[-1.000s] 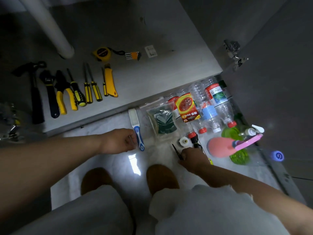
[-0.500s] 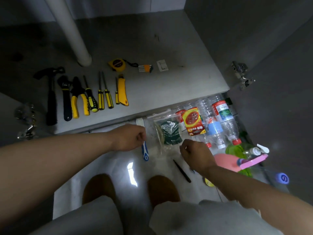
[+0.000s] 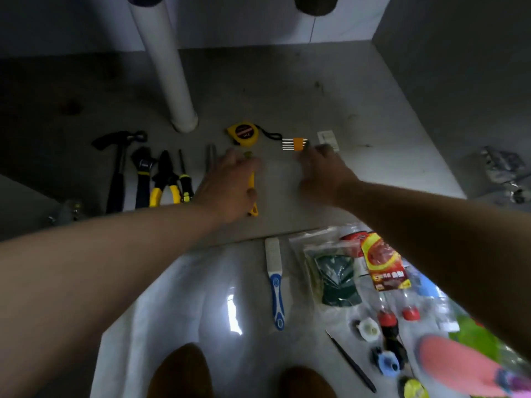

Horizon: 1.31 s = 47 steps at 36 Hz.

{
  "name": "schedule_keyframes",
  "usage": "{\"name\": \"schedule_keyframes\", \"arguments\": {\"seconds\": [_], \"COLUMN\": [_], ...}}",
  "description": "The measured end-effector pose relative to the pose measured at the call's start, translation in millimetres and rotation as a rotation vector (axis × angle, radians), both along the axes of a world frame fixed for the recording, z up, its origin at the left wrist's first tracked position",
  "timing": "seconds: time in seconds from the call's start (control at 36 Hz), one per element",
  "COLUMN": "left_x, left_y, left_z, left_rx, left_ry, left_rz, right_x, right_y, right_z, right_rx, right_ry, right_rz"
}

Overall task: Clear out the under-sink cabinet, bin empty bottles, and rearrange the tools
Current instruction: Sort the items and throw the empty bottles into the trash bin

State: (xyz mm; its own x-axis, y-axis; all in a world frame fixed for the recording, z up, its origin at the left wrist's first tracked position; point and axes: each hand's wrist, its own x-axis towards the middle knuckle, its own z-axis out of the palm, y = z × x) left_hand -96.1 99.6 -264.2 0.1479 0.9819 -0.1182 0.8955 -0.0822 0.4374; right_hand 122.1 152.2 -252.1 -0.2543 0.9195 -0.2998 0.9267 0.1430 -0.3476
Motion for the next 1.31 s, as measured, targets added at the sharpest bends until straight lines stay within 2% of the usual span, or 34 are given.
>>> {"name": "schedule_keyframes", "arguments": {"seconds": [0.08, 0.22, 0.39, 0.47, 0.58, 0.69, 0.81, 0.89, 0.94, 1.06, 1.19, 1.31], "left_x": [-6, -10, -9, -9, -7, 6, 38, 67, 86, 127, 164, 185], "left_y": [34, 87, 115, 116, 108, 90, 59, 21, -7, -65, -124, -155], "left_z": [-6, -10, -15, -12, -8, 5, 25, 41, 51, 67, 79, 78], "left_rx": [0.021, -0.047, -0.132, -0.096, -0.05, 0.068, 0.093, 0.039, 0.008, -0.124, -0.236, -0.293], "left_ry": [0.041, -0.041, 0.032, 0.069, 0.035, -0.025, -0.144, -0.219, -0.206, -0.157, -0.097, -0.119], "left_rz": [0.017, 0.101, 0.04, 0.053, 0.086, 0.154, 0.124, -0.029, -0.145, -0.349, -0.556, -0.581], "right_x": [-11, -22, -23, -20, -6, 19, 50, 69, 79, 100, 143, 181], "right_y": [27, 48, 40, 35, 22, -5, -48, -97, -135, -221, -329, -398], "right_z": [-7, -19, -25, -26, -22, -16, -9, -2, 3, 10, 3, -14], "right_rx": [0.023, 0.035, 0.296, 0.196, 0.009, -0.012, 0.022, -0.032, -0.067, -0.299, -0.477, -0.455], "right_ry": [-0.007, -0.109, -0.128, -0.042, 0.186, 0.307, 0.448, 0.647, 0.726, 0.933, 0.957, 0.956], "right_rz": [-0.006, 0.064, -0.024, -0.138, -0.278, -0.291, -0.471, -0.64, -0.709, -0.845, -1.045, -1.331]}}
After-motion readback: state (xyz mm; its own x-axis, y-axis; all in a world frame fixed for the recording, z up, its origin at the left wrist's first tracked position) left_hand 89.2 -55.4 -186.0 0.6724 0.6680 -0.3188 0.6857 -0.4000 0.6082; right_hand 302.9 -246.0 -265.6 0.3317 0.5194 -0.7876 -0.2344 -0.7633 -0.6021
